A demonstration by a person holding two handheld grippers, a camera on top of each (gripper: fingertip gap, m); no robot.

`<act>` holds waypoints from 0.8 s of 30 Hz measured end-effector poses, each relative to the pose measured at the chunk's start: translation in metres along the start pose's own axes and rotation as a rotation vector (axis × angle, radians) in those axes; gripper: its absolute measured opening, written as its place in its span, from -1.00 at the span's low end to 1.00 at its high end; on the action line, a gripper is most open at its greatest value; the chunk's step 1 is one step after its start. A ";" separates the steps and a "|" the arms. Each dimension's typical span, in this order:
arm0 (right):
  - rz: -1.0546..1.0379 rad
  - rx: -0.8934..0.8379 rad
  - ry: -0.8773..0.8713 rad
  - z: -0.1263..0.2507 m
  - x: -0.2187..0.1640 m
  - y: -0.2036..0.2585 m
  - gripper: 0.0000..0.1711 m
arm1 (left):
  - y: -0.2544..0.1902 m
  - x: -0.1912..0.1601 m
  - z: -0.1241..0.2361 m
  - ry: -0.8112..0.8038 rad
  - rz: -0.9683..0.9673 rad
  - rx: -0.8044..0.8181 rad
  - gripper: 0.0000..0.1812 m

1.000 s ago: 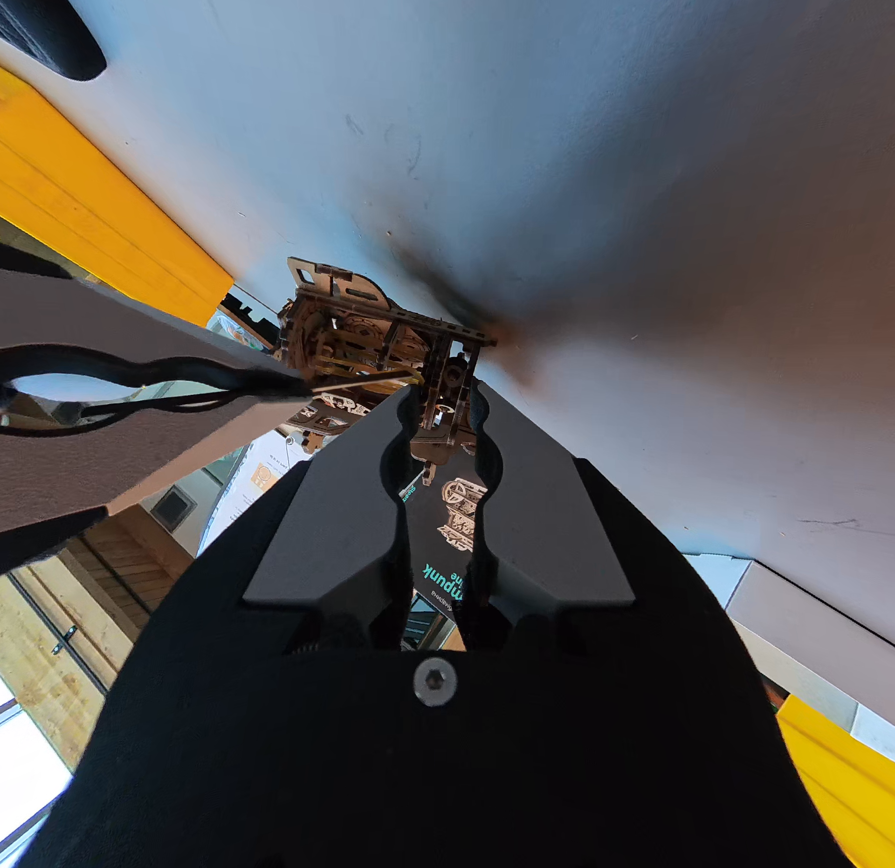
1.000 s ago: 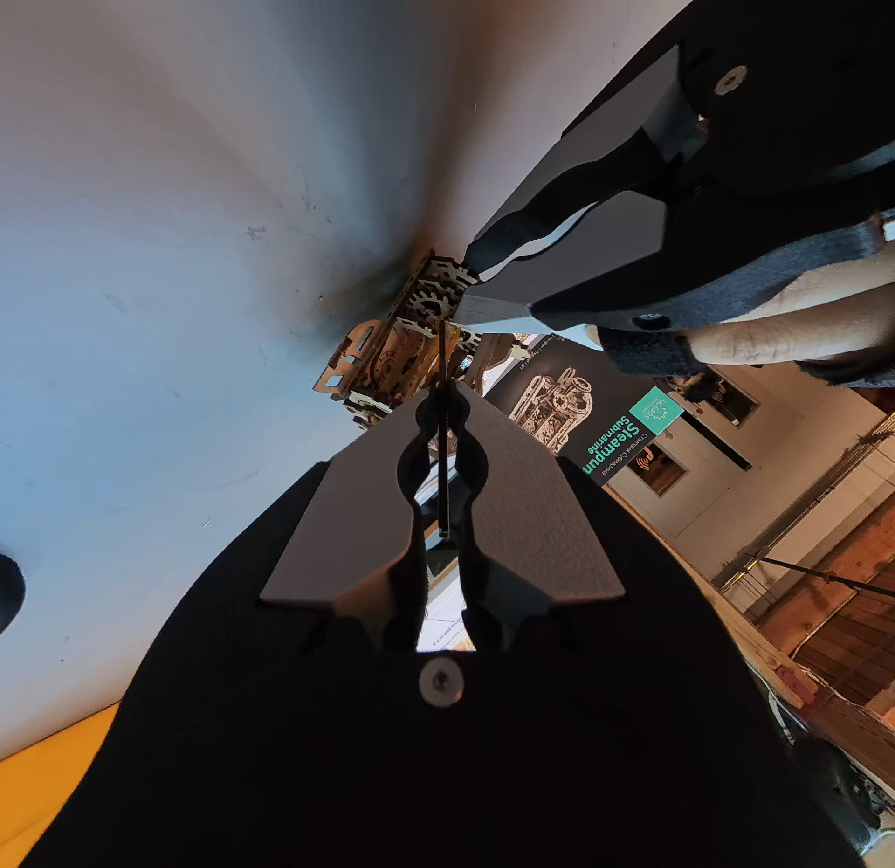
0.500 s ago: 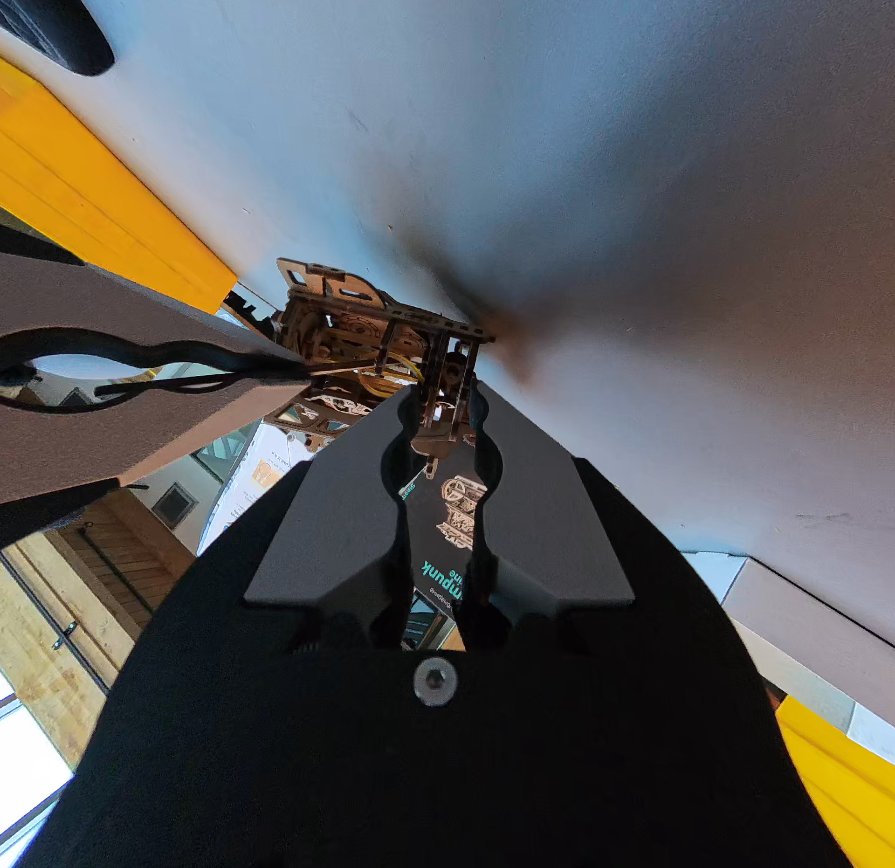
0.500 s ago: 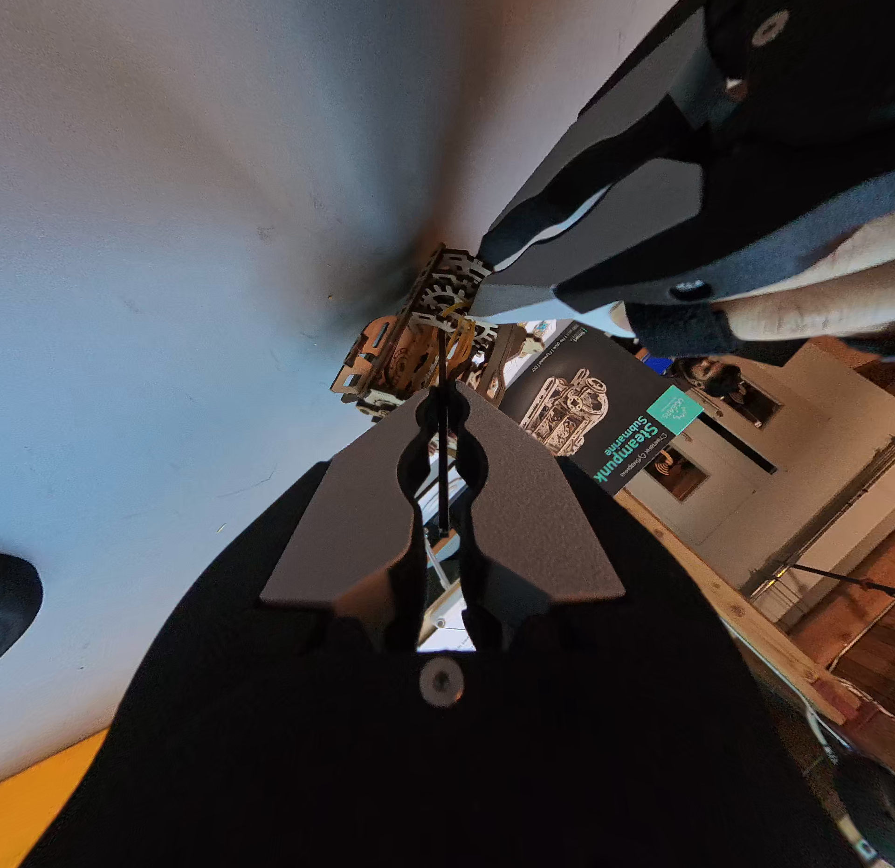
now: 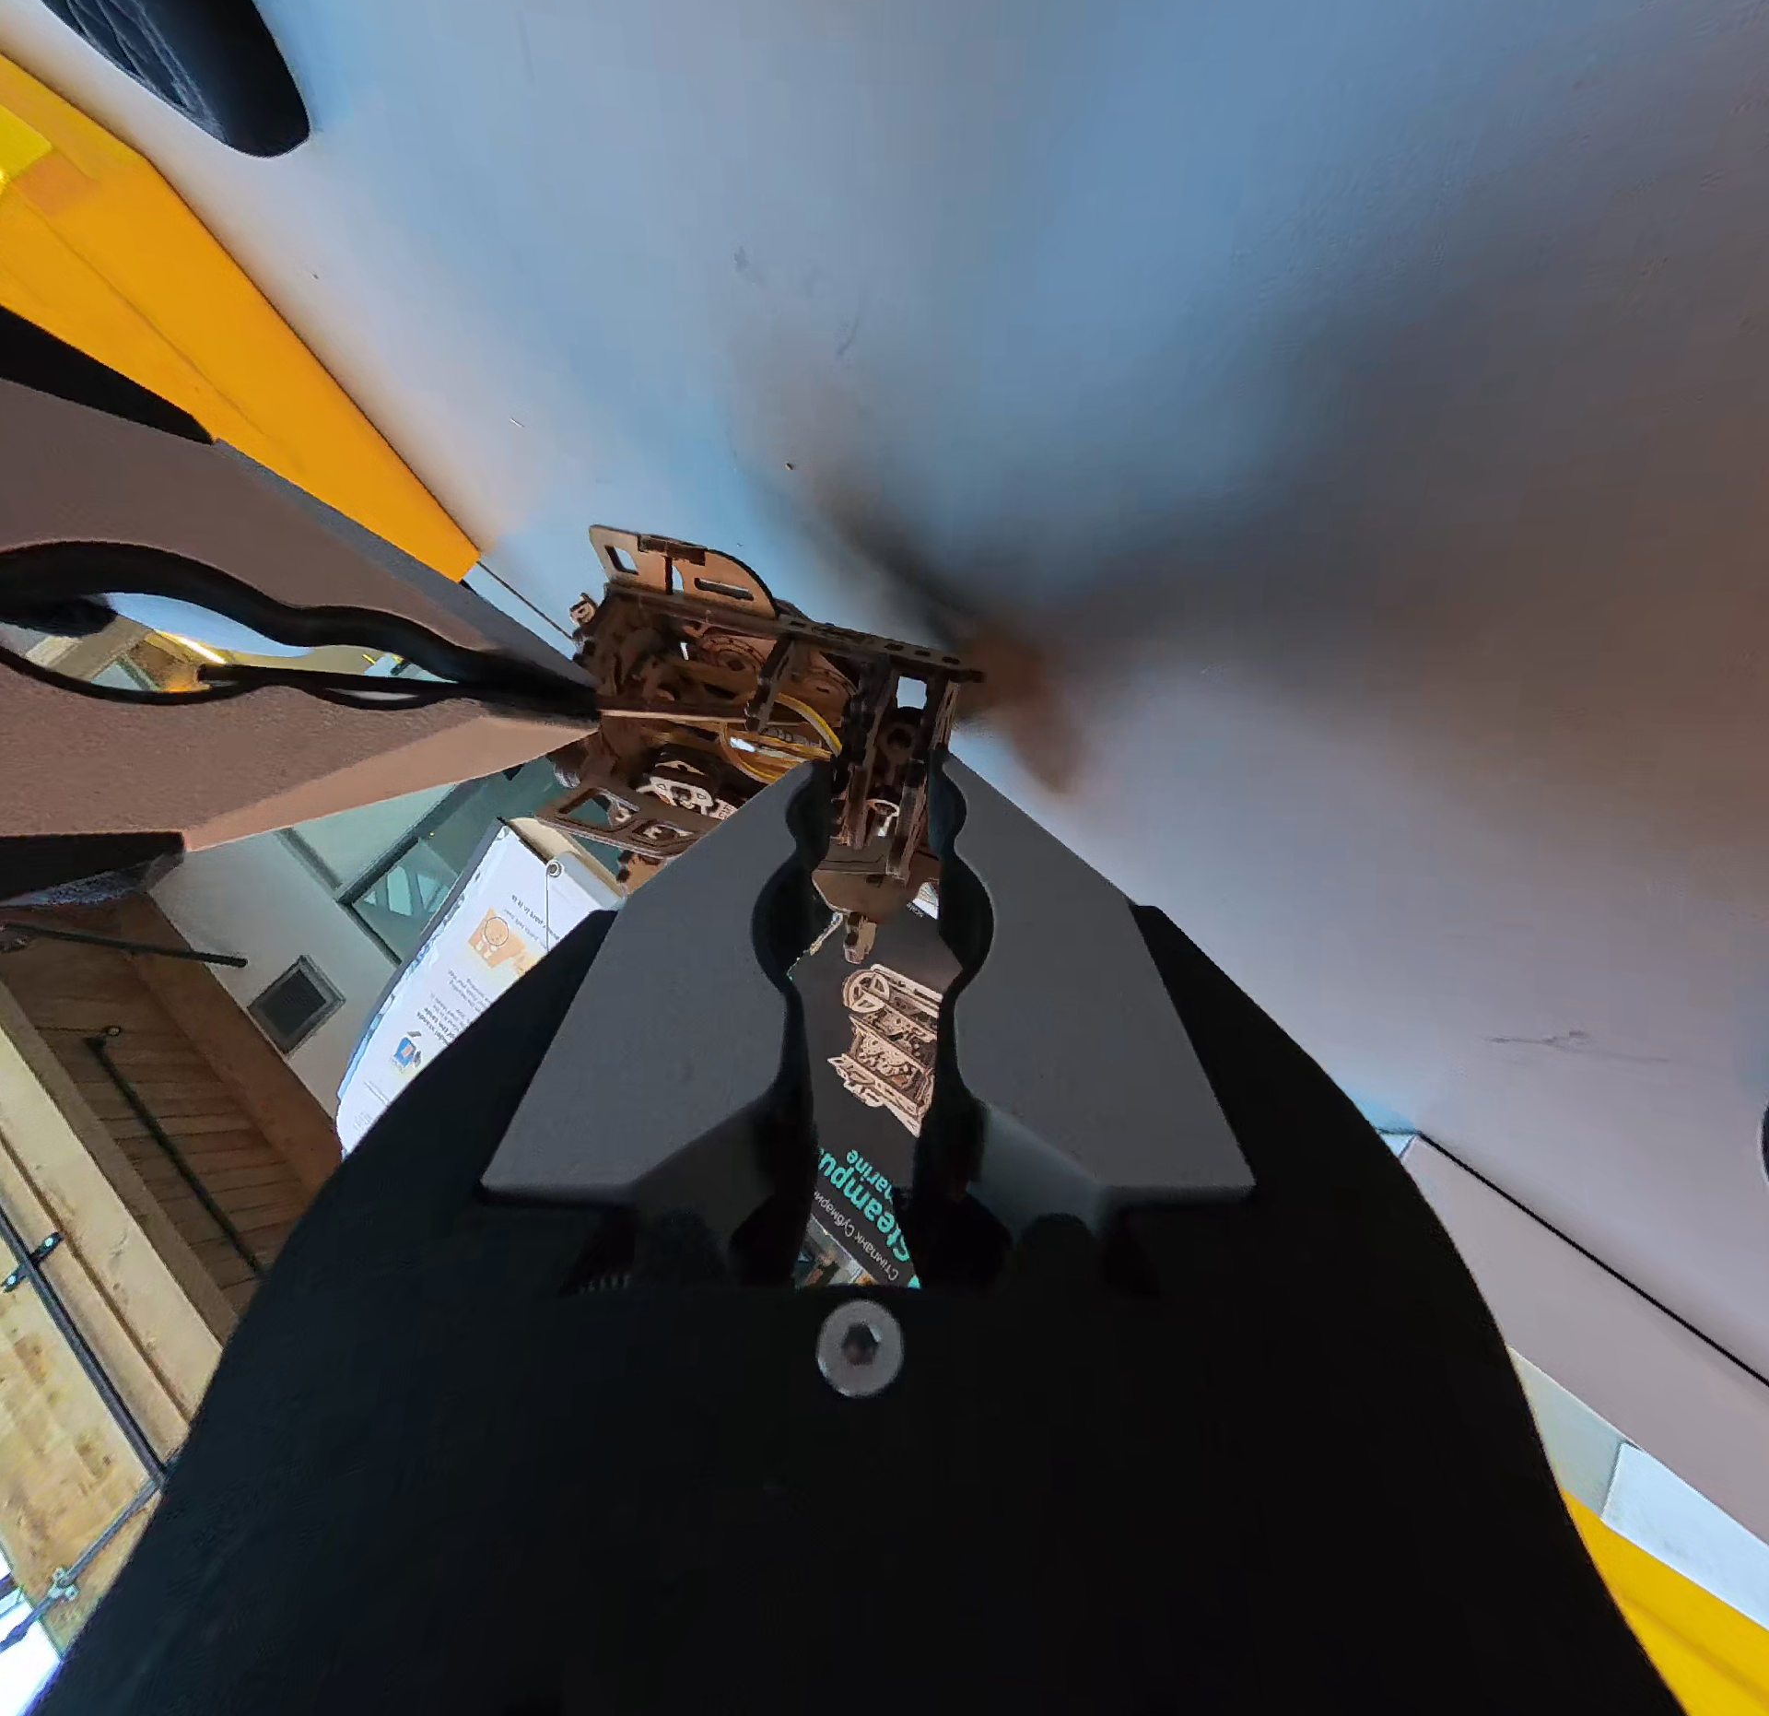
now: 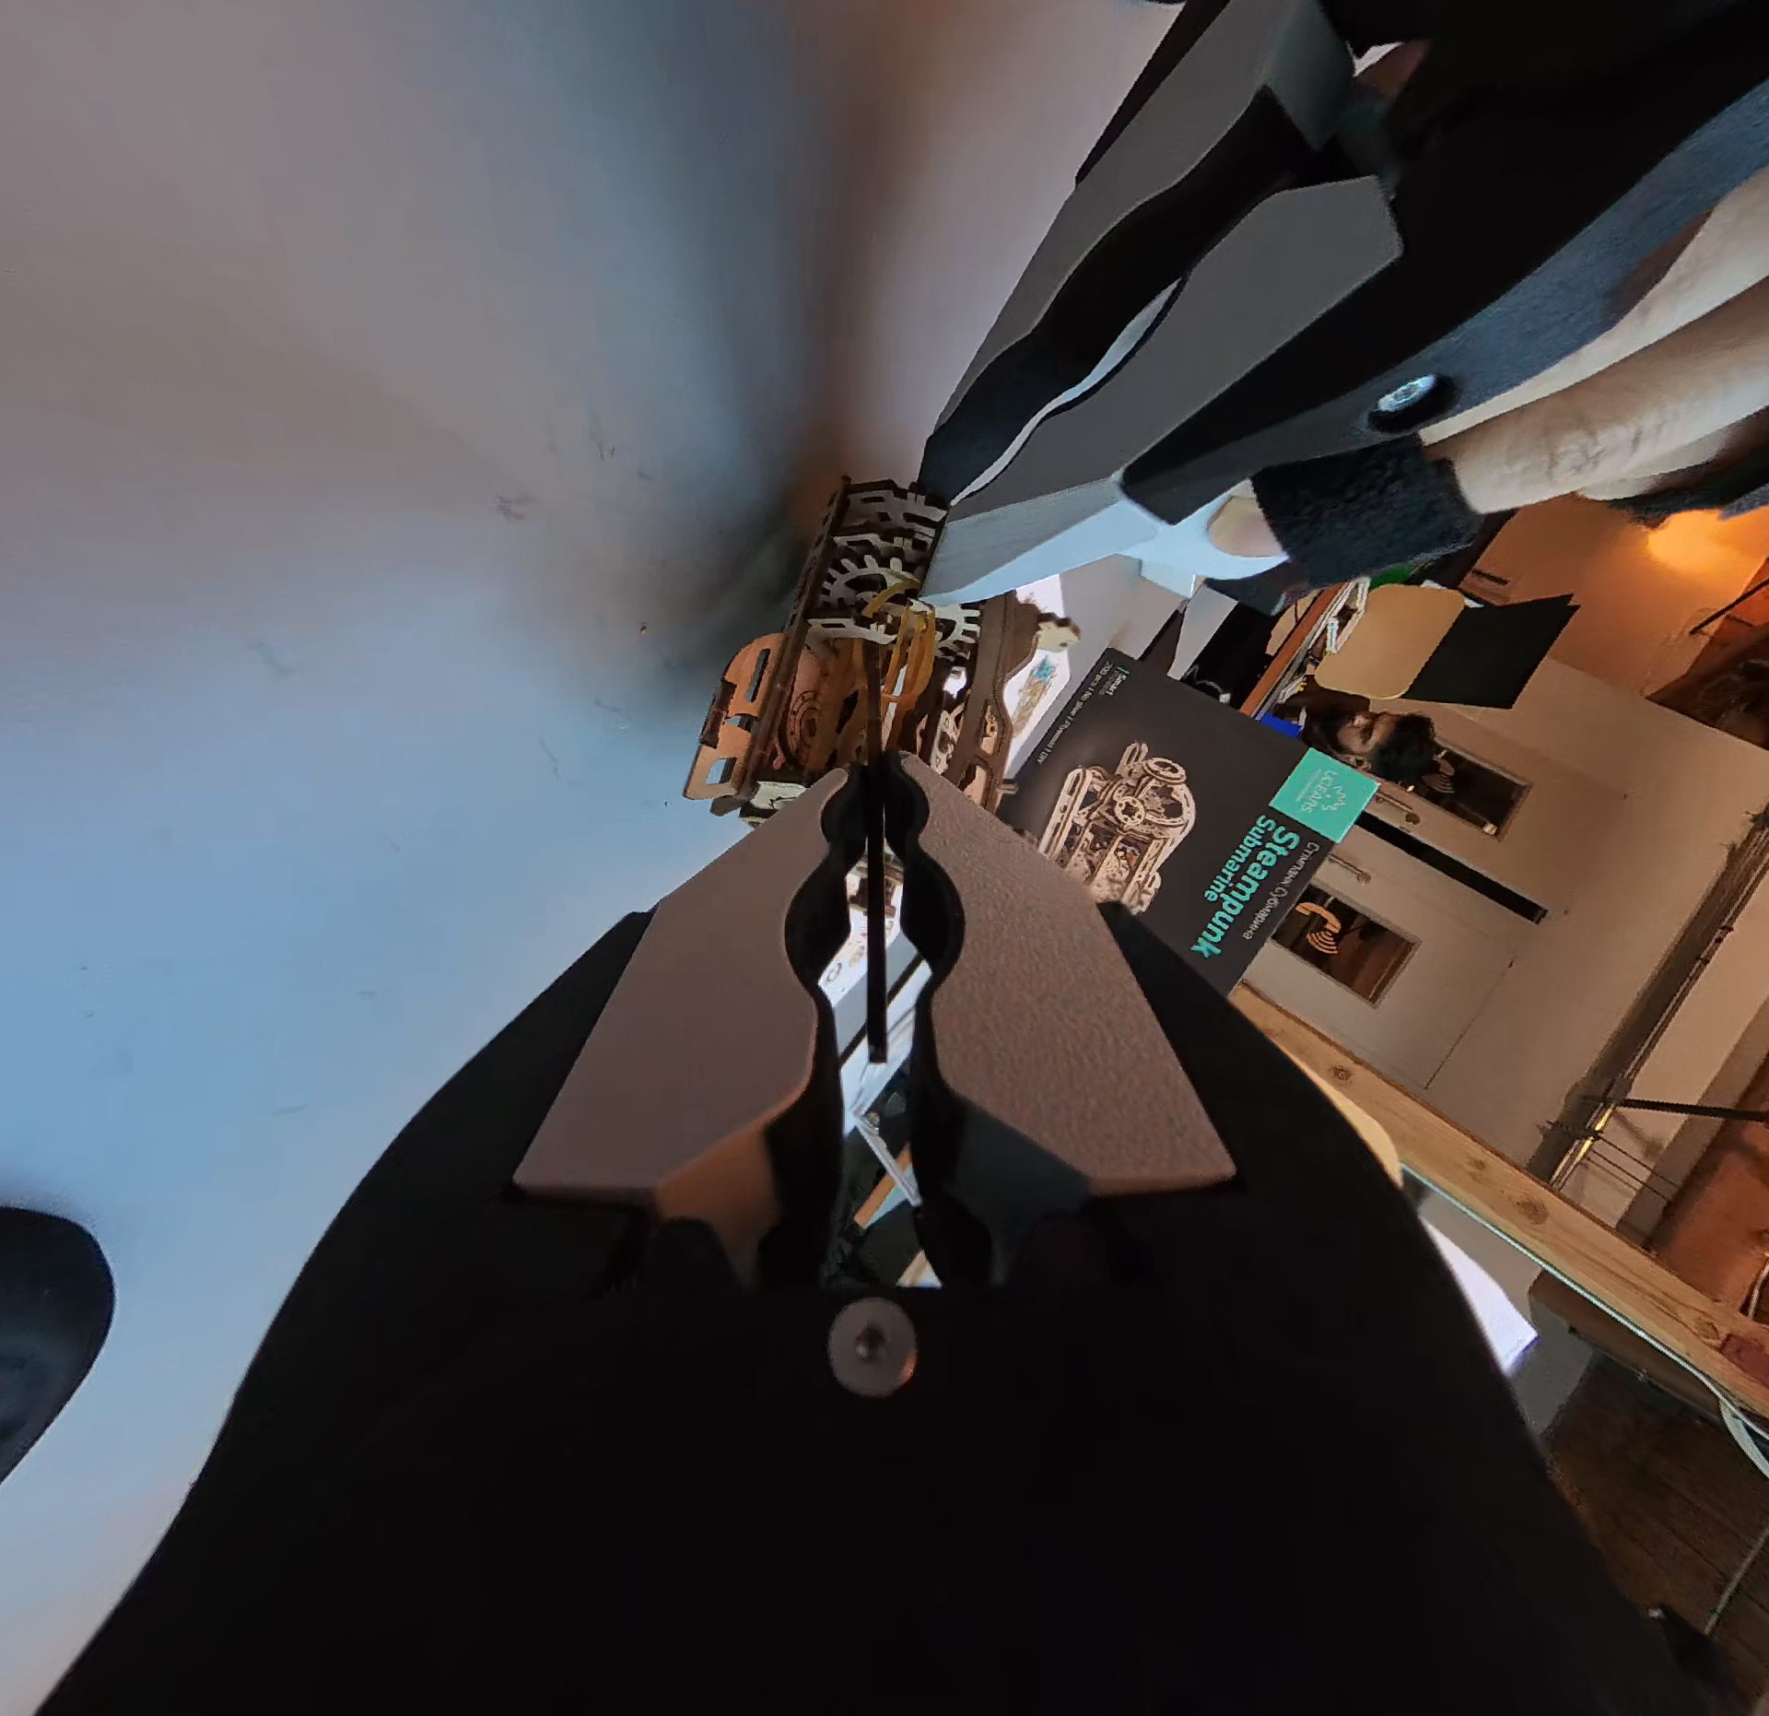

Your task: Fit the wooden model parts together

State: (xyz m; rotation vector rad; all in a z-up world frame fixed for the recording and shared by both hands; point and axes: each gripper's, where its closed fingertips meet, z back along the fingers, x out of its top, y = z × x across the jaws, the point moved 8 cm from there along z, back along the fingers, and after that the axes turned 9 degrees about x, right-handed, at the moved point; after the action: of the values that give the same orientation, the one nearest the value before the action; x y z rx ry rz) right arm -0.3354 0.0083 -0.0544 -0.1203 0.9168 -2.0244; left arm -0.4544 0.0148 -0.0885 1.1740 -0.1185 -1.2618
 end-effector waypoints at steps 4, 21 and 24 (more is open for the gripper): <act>0.053 -0.028 0.006 0.002 0.001 0.000 -0.98 | -0.001 -0.003 0.002 0.002 0.012 0.005 -0.81; 0.206 -0.014 0.093 0.003 0.005 0.003 -0.98 | -0.003 -0.007 0.000 0.006 -0.001 -0.001 -0.80; 0.240 -0.014 0.150 0.001 0.006 0.003 -0.98 | -0.004 -0.007 0.001 0.007 0.002 0.003 -0.80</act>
State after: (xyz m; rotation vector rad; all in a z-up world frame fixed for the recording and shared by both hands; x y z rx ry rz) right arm -0.3368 0.0028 -0.0571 0.1308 0.9893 -1.8226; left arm -0.4600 0.0204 -0.0877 1.1806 -0.1157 -1.2562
